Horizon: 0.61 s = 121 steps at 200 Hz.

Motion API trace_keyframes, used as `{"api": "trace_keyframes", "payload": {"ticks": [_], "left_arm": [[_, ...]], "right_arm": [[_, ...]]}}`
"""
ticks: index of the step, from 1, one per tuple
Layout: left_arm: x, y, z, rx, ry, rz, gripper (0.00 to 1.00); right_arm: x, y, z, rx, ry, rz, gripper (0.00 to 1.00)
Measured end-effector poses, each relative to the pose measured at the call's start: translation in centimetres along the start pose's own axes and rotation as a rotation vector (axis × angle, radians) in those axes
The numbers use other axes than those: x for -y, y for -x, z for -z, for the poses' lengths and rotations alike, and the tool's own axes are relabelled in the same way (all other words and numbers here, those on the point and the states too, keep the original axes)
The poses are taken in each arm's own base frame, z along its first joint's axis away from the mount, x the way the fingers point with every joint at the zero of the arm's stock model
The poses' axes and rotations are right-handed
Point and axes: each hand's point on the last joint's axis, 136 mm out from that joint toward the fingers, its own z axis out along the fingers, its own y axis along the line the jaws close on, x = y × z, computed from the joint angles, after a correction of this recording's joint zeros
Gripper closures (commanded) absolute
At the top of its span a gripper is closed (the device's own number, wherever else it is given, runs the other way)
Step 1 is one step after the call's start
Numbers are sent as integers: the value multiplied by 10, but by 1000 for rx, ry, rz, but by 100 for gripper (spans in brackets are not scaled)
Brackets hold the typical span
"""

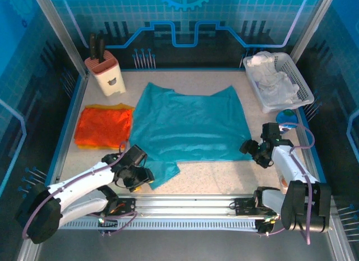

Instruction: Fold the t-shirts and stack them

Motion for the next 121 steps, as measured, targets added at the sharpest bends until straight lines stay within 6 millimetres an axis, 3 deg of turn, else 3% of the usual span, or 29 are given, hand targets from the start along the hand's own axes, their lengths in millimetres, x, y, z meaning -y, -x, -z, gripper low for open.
{"api": "trace_keyframes", "payload": {"ticks": [54, 93, 121], "left_arm": [[3, -3, -7, -8, 67, 50, 54], [-1, -4, -11, -11, 140, 67, 64], [-3, -4, -11, -16, 169, 74, 72]], "right_arm": [[8, -2, -10, -28, -48, -14, 30], [8, -1, -15, -40, -53, -20, 51], [8, -2, -19, -51, -58, -23, 54]]}}
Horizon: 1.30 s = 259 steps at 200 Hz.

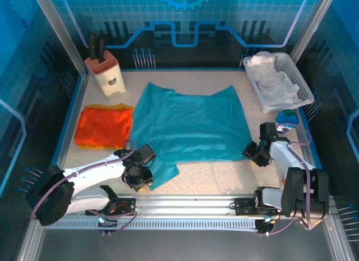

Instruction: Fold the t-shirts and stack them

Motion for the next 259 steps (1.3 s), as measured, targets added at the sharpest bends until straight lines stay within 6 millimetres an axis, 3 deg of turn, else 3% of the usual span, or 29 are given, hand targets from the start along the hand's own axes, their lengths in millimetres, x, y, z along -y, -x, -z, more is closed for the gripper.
{"api": "trace_keyframes", "payload": {"ticks": [23, 32, 50, 56, 71, 101, 153, 165, 183, 197, 229, 259], "left_arm": [[-1, 0, 0, -5, 18, 3, 80], [-1, 0, 0, -7, 23, 5, 84], [-1, -1, 0, -10, 29, 0, 91], [0, -1, 0, -10, 28, -1, 93], [5, -1, 1, -13, 17, -12, 100], [17, -1, 1, -18, -12, -55, 100], [21, 1, 3, -18, -21, -110, 100], [22, 1, 2, -20, -22, -119, 92], [27, 1, 2, -24, -40, -137, 57], [37, 0, 3, -29, -82, -146, 44], [47, -6, 7, -15, -135, -170, 36], [54, -14, 9, -10, -163, -177, 35]], "right_arm": [[-1, 1, -2, -2, 0, 2, 60], [-1, 1, -3, -4, -4, 6, 72], [-2, 2, -4, -4, -2, -1, 79], [-2, 2, -4, -3, 0, 1, 88], [-3, 3, -4, 1, 3, 2, 100], [-7, 6, -3, 6, 19, 20, 100], [-21, 15, 12, 61, 80, 48, 100], [-23, 17, 15, 77, 90, 52, 100], [-24, 18, 17, 84, 94, 53, 100], [-23, 17, 17, 84, 93, 56, 100], [-24, 18, 17, 84, 94, 57, 100], [-24, 18, 17, 85, 94, 57, 100]]}}
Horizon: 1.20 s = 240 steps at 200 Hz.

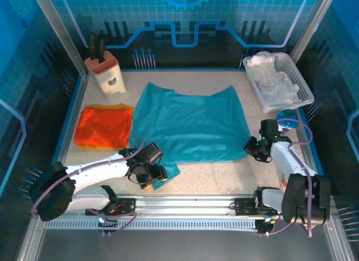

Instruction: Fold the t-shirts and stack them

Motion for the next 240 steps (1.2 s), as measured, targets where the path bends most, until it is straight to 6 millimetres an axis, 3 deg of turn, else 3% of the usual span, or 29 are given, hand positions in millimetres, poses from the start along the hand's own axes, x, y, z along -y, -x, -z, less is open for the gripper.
{"api": "trace_keyframes", "payload": {"ticks": [23, 40, 106, 129, 176, 209, 240], "left_arm": [[0, 0, -6, 3, 12, 9, 39], [-5, 0, -11, -2, 47, 23, 47], [-19, 1, -10, -11, 164, 43, 94], [-17, 2, -9, -11, 171, 42, 100], [-15, 7, -7, -11, 166, 14, 100], [12, 45, 15, 81, 85, -17, 100], [48, 105, 77, 228, -39, -56, 100]], "right_arm": [[0, 0, 0, 1, 2, 0, 100], [0, 0, -1, 1, 2, 0, 100], [3, -5, -4, -8, 0, -2, 100], [5, -9, -6, -18, -5, -3, 100], [3, -10, -7, -24, 8, -3, 100], [-5, -3, -2, -11, 33, 1, 100], [-37, 34, 24, 65, 106, 22, 100]]}}
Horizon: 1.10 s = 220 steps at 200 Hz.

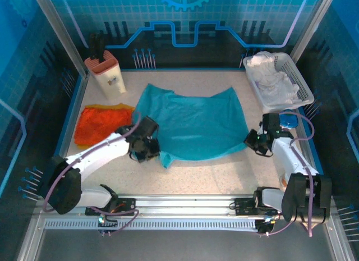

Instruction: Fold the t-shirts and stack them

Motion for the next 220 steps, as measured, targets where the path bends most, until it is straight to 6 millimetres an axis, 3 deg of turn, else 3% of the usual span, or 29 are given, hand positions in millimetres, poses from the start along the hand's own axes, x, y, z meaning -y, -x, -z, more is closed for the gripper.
{"api": "trace_keyframes", "payload": {"ticks": [22, 53, 72, 91, 114, 148, 176, 220], "left_arm": [[43, 55, 56, 145, -88, -100, 100], [114, 119, 153, 373, -188, -285, 100], [141, 146, 212, 503, -217, -350, 100], [153, 159, 267, 623, -236, -398, 100], [156, 152, 317, 732, -276, -443, 100], [140, 120, 358, 812, -341, -494, 100], [128, 86, 396, 884, -440, -534, 100], [115, 37, 464, 1023, -611, -597, 100]], "right_arm": [[-35, 40, 29, 91, 77, 28, 100], [-96, 98, 98, 269, 230, 93, 100], [-126, 119, 147, 376, 314, 137, 100], [-147, 129, 194, 477, 383, 184, 100], [-161, 125, 252, 606, 450, 238, 100], [-162, 97, 320, 761, 529, 300, 100], [-160, 71, 361, 855, 585, 351, 100], [-152, 33, 407, 970, 647, 403, 100]]}}
